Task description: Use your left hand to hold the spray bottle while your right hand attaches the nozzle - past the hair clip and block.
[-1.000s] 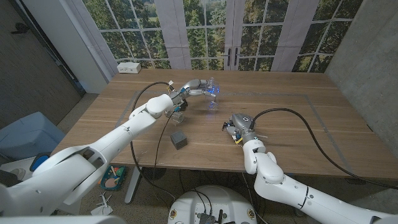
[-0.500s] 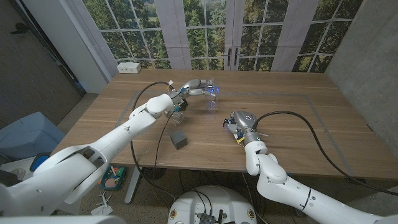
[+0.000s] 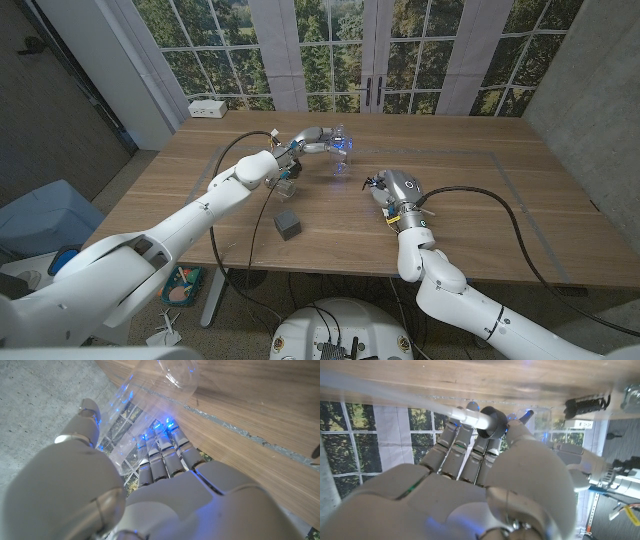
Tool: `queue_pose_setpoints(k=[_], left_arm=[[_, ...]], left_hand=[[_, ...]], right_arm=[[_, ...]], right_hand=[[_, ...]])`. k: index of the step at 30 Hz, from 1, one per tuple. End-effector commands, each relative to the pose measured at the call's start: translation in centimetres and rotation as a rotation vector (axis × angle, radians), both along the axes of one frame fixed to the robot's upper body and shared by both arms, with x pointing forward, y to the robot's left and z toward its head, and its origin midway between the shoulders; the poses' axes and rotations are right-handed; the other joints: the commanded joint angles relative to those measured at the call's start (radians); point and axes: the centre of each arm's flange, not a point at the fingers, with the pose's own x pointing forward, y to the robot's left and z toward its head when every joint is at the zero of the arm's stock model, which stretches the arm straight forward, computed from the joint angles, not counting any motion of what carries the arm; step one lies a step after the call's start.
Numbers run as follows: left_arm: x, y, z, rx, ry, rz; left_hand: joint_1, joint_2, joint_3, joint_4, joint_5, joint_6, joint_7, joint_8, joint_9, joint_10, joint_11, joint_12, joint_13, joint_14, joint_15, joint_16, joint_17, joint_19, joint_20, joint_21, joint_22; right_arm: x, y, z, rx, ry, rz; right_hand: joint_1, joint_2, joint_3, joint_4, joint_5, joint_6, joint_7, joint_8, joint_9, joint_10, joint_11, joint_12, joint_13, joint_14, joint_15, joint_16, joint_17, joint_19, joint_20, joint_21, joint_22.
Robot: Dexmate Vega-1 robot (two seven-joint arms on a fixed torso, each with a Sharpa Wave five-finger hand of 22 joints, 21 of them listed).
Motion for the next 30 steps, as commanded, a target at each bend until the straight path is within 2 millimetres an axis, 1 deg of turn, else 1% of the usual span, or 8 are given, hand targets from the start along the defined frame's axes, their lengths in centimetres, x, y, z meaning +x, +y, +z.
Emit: queue_pose_setpoints(k=[1,8,16,20,30], left_arm=[[-0.2,-0.3,0.1,0.010,-0.006,-0.002],[-0.5,-0.4,0.1,0.012,-0.009,-0.001],[-0.6,-0.4,0.1,0.013,-0.010,0.002],[-0.7,-0.5,0.0,0.015,-0.012,0.004],[-0.6,-0.6,0.1,0.017,-0.015,0.003]], left_hand=[[0.171,0.183,0.032,0.032,0.004,0.388,-0.042,0.008,0.004,0.129,-0.120,0.000,0.003,-0.001,-0.137,-0.002,0.003,-0.001,-0.002,0.006,0.003],[0.170,0.183,0.033,0.033,0.004,0.387,-0.041,0.008,0.004,0.129,-0.121,-0.001,0.003,-0.001,-0.139,-0.002,0.003,-0.001,-0.002,0.007,0.003],[0.170,0.183,0.032,0.033,0.004,0.389,-0.040,0.009,0.005,0.131,-0.122,-0.001,0.003,-0.002,-0.139,-0.002,0.003,-0.002,-0.002,0.008,0.003],[0.170,0.182,0.032,0.032,0.004,0.388,-0.044,0.008,0.005,0.130,-0.122,-0.002,0.003,-0.001,-0.138,-0.002,0.003,-0.002,-0.002,0.009,0.003],[0.170,0.182,0.032,0.033,0.004,0.390,-0.042,0.009,0.006,0.133,-0.123,-0.001,0.003,-0.001,-0.139,-0.002,0.004,-0.003,-0.001,0.010,0.003]], right_arm=[[0.1,-2.8,0.8,0.196,-0.103,0.023],[0.2,-3.6,1.1,0.309,-0.124,0.065],[0.0,-4.4,1.6,0.448,-0.162,0.138],[0.0,-4.7,2.0,0.513,-0.194,0.175],[0.1,-5.3,2.8,0.664,-0.249,0.278]], right_hand=[[0.027,0.040,0.011,-0.001,-0.002,0.012,-0.004,0.003,0.002,0.033,-0.034,0.014,0.017,-0.006,-0.116,-0.012,0.005,-0.004,-0.010,0.011,0.001],[0.025,0.039,0.015,0.000,-0.002,0.015,-0.005,0.004,0.002,0.033,-0.036,0.018,0.025,-0.004,-0.116,-0.022,0.006,-0.007,-0.011,0.016,-0.001],[0.023,0.037,0.019,0.000,-0.002,0.011,-0.003,0.002,0.002,0.030,-0.032,0.023,0.037,-0.001,-0.116,-0.035,0.007,-0.011,-0.011,0.024,-0.004],[0.022,0.037,0.022,0.000,-0.002,0.011,-0.004,0.002,0.002,0.026,-0.030,0.024,0.042,0.000,-0.116,-0.041,0.008,-0.013,-0.010,0.029,-0.006],[0.022,0.034,0.024,-0.001,-0.002,0.009,-0.001,0.001,0.003,0.024,-0.029,0.027,0.051,0.003,-0.116,-0.047,0.013,-0.017,-0.009,0.036,-0.009]])
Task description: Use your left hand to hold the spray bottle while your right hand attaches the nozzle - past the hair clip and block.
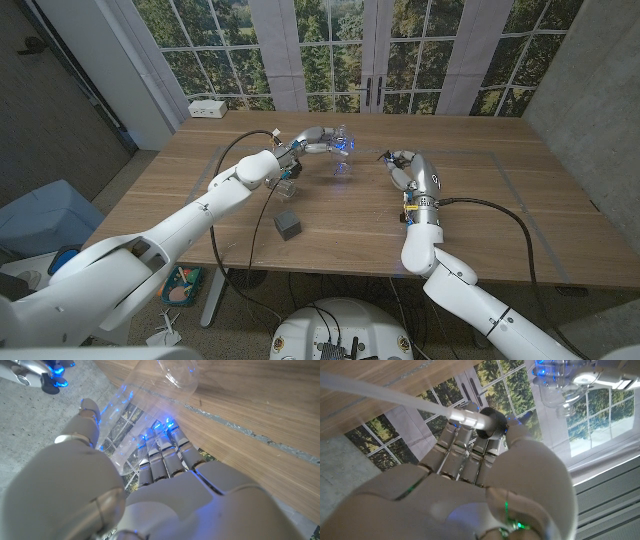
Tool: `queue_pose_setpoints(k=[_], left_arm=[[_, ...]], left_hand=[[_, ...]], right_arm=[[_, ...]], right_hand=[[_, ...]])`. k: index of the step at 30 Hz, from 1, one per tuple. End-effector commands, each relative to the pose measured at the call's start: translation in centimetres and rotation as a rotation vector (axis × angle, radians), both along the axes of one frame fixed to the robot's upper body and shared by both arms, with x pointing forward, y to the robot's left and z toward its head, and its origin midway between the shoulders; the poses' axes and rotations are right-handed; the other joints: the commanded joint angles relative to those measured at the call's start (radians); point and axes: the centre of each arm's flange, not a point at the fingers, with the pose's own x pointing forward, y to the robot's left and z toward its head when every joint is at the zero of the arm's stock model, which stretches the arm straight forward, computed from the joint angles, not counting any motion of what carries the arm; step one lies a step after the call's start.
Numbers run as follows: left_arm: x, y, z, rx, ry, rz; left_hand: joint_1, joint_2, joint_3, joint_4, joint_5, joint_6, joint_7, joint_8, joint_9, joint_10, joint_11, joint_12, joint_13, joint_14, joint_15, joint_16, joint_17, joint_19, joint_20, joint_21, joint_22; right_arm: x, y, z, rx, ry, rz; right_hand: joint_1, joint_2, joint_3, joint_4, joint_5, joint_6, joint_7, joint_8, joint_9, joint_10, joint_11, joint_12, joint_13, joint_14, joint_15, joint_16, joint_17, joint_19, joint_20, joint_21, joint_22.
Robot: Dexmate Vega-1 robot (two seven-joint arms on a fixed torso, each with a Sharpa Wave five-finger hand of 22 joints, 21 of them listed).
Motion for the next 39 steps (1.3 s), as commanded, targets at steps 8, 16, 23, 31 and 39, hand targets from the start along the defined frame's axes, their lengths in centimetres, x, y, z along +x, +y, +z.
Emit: queue_pose_setpoints(k=[8,16,23,31,39], left_arm=[[0.1,-0.1,0.0,0.003,-0.003,0.000],[0.2,0.0,0.1,0.006,-0.006,-0.001],[0.1,-0.1,0.1,0.016,-0.013,-0.004],[-0.1,-0.2,0.1,0.029,-0.028,-0.002],[-0.4,-0.5,0.2,0.043,-0.035,-0.012]], left_hand=[[0.171,0.182,0.032,0.032,0.008,0.391,-0.043,0.006,0.001,0.132,-0.121,-0.002,0.004,-0.001,-0.140,-0.002,0.003,-0.004,-0.001,0.008,0.002],[0.171,0.182,0.031,0.032,0.008,0.390,-0.044,0.005,0.002,0.134,-0.121,-0.002,0.004,-0.001,-0.140,-0.002,0.003,-0.004,0.000,0.009,0.002],[0.171,0.182,0.031,0.032,0.008,0.392,-0.042,0.006,0.002,0.131,-0.120,-0.004,0.004,0.000,-0.140,-0.002,0.003,-0.004,-0.001,0.010,0.002],[0.172,0.182,0.032,0.032,0.008,0.393,-0.042,0.006,0.002,0.131,-0.122,-0.005,0.004,0.000,-0.140,-0.002,0.003,-0.005,-0.001,0.011,0.002],[0.172,0.181,0.031,0.032,0.008,0.393,-0.042,0.005,0.002,0.132,-0.120,-0.005,0.004,-0.001,-0.139,-0.003,0.003,-0.006,-0.001,0.013,0.002]], right_arm=[[0.4,-1.2,1.8,0.269,-0.109,0.190],[0.8,-0.9,2.8,0.342,-0.145,0.282],[1.0,-0.5,4.0,0.390,-0.177,0.355],[1.0,-0.3,4.8,0.418,-0.197,0.406],[1.0,-0.2,5.6,0.472,-0.231,0.486]], right_hand=[[0.024,0.030,0.011,0.000,0.001,0.007,0.000,0.004,0.004,0.024,-0.029,0.020,0.049,0.006,-0.112,-0.013,0.007,-0.008,-0.012,0.012,-0.002],[0.022,0.031,0.015,0.001,0.002,0.006,0.004,0.004,0.004,0.023,-0.029,0.021,0.054,0.000,-0.111,-0.025,0.009,-0.016,-0.012,0.017,-0.004],[0.021,0.031,0.019,0.001,0.003,0.004,0.005,0.003,0.005,0.019,-0.026,0.021,0.057,-0.006,-0.111,-0.037,0.008,-0.019,-0.011,0.023,-0.006],[0.018,0.032,0.022,0.002,0.004,0.003,0.004,0.003,0.006,0.018,-0.027,0.021,0.059,-0.007,-0.111,-0.047,0.009,-0.023,-0.011,0.029,-0.008],[0.016,0.032,0.025,0.002,0.005,0.003,0.004,0.003,0.007,0.018,-0.027,0.021,0.060,-0.007,-0.111,-0.058,0.011,-0.027,-0.012,0.038,-0.011]])
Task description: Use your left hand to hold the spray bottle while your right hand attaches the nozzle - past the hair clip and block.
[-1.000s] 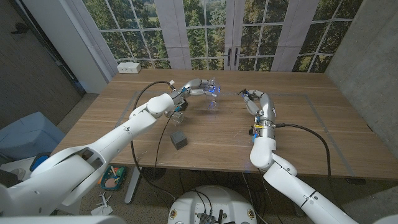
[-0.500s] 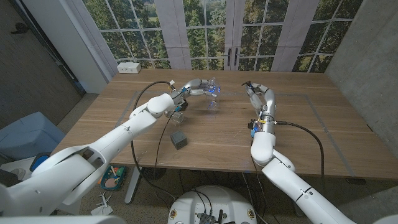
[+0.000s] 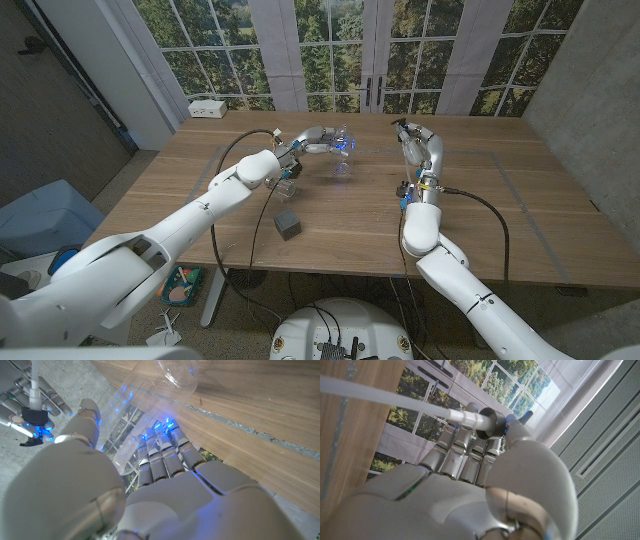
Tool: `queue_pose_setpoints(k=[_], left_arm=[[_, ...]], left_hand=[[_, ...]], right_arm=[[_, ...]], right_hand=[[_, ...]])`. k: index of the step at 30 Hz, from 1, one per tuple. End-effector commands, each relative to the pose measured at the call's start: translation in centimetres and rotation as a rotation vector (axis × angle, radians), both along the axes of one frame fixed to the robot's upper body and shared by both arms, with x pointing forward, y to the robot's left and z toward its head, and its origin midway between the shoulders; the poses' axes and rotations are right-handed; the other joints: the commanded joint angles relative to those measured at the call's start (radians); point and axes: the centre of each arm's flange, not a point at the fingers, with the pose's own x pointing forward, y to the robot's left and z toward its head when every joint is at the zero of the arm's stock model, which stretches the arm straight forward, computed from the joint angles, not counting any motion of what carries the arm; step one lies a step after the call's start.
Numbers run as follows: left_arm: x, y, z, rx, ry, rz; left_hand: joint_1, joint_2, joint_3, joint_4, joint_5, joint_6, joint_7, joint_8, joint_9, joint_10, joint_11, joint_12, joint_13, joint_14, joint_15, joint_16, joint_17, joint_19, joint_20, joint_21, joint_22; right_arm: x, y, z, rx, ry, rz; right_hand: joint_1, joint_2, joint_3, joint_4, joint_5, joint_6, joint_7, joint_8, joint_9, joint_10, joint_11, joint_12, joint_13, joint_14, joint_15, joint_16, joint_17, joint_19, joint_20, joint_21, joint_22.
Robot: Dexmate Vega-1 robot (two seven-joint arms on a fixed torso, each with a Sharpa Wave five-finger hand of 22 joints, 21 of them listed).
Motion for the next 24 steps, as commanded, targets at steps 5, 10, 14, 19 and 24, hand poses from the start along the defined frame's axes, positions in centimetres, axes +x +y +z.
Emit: queue_pose_setpoints(k=[5,10,14,19,24], left_arm=[[-0.5,-0.6,0.1,0.030,-0.019,-0.015],[-0.7,-0.8,0.2,0.043,-0.026,-0.018],[-0.9,-1.0,0.1,0.051,-0.027,-0.022],[-1.0,-1.2,0.0,0.065,-0.025,-0.027],[-1.2,-1.5,-0.2,0.080,-0.020,-0.035]], left_hand=[[0.172,0.181,0.031,0.031,0.004,0.394,-0.042,0.004,0.003,0.126,-0.121,0.001,0.005,-0.001,-0.138,-0.002,0.003,-0.007,0.000,0.006,0.002],[0.173,0.181,0.030,0.031,0.004,0.394,-0.041,0.003,0.003,0.127,-0.121,0.001,0.005,-0.002,-0.138,-0.002,0.004,-0.007,0.000,0.006,0.002],[0.173,0.181,0.030,0.031,0.004,0.393,-0.042,0.003,0.003,0.126,-0.121,0.001,0.005,-0.003,-0.138,-0.002,0.004,-0.008,0.000,0.007,0.002],[0.174,0.181,0.030,0.031,0.004,0.392,-0.043,0.002,0.003,0.126,-0.121,0.000,0.005,-0.002,-0.137,-0.002,0.004,-0.008,0.001,0.008,0.001],[0.173,0.182,0.030,0.032,0.004,0.393,-0.042,0.002,0.003,0.126,-0.121,0.000,0.005,-0.002,-0.138,-0.002,0.003,-0.009,0.001,0.008,0.001]], right_arm=[[0.1,0.4,2.2,0.108,-0.090,0.135],[0.1,0.6,2.8,0.140,-0.113,0.176],[0.2,0.7,3.4,0.166,-0.134,0.215],[0.3,0.9,4.1,0.196,-0.156,0.258],[0.2,1.1,4.6,0.213,-0.178,0.293]], right_hand=[[0.013,0.031,0.018,0.011,0.005,0.004,0.004,0.003,0.004,0.022,-0.025,0.022,0.037,-0.001,-0.117,-0.010,0.006,-0.001,-0.010,0.013,-0.003],[0.012,0.031,0.020,0.011,0.005,0.003,0.004,0.003,0.005,0.020,-0.026,0.021,0.038,0.000,-0.117,-0.015,0.008,-0.003,-0.011,0.018,-0.005],[0.011,0.030,0.021,0.010,0.006,0.003,0.005,0.003,0.005,0.020,-0.023,0.021,0.038,0.001,-0.118,-0.018,0.009,-0.005,-0.010,0.022,-0.006],[0.010,0.031,0.022,0.011,0.006,0.002,0.005,0.003,0.005,0.019,-0.022,0.022,0.040,0.002,-0.117,-0.022,0.011,-0.005,-0.009,0.027,-0.007],[0.009,0.030,0.022,0.010,0.006,0.002,0.006,0.003,0.006,0.018,-0.022,0.021,0.041,0.004,-0.117,-0.024,0.013,-0.007,-0.009,0.031,-0.008]])
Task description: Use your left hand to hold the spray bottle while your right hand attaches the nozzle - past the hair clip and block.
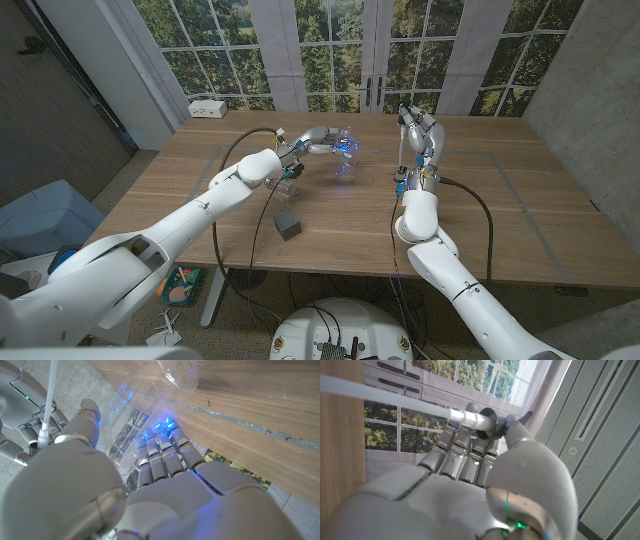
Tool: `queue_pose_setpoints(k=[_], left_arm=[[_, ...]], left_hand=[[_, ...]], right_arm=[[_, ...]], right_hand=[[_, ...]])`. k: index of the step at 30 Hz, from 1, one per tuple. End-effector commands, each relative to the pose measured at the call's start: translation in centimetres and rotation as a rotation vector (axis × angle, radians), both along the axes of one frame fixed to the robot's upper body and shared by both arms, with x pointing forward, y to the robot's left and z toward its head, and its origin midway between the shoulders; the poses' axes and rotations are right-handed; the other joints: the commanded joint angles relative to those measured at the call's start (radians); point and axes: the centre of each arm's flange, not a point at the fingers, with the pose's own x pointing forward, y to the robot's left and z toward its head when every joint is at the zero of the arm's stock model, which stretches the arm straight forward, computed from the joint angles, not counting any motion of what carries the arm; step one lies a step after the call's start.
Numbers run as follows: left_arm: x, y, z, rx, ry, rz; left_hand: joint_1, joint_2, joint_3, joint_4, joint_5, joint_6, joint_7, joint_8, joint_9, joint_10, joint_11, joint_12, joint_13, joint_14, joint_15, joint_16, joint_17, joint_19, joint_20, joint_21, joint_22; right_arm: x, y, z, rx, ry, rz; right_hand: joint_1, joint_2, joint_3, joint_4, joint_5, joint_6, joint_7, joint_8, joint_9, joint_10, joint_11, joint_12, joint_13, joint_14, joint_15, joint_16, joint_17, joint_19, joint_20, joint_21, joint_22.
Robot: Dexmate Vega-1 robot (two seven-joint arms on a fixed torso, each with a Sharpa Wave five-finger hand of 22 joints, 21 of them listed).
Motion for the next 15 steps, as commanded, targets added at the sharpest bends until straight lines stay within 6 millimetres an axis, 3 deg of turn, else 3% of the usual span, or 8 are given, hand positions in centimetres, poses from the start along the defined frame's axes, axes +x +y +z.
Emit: queue_pose_setpoints(k=[1,15], left_arm=[[-0.3,-0.7,-0.5,0.036,0.011,-0.013],[-0.3,-1.8,-1.0,0.078,0.029,-0.028]], left_hand=[[0.173,0.182,0.030,0.033,0.004,0.391,-0.043,0.003,0.003,0.125,-0.122,0.003,0.005,-0.002,-0.138,-0.002,0.001,-0.005,-0.002,0.005,0.001],[0.173,0.182,0.029,0.033,0.004,0.392,-0.042,0.002,0.003,0.123,-0.119,0.002,0.005,-0.004,-0.138,-0.003,0.001,-0.007,-0.003,0.007,0.001]], right_arm=[[0.0,0.5,1.7,0.066,-0.065,0.093],[-0.8,1.0,3.2,0.076,-0.132,0.135]], right_hand=[[0.016,0.023,0.019,0.014,0.007,0.002,0.005,0.005,0.003,0.019,-0.022,0.021,0.038,0.004,-0.118,-0.003,0.004,-0.007,-0.009,0.012,0.001],[0.015,0.024,0.021,0.013,0.009,0.000,0.005,0.005,0.004,0.018,-0.022,0.021,0.041,0.009,-0.118,-0.008,0.012,-0.011,-0.009,0.025,-0.003]])
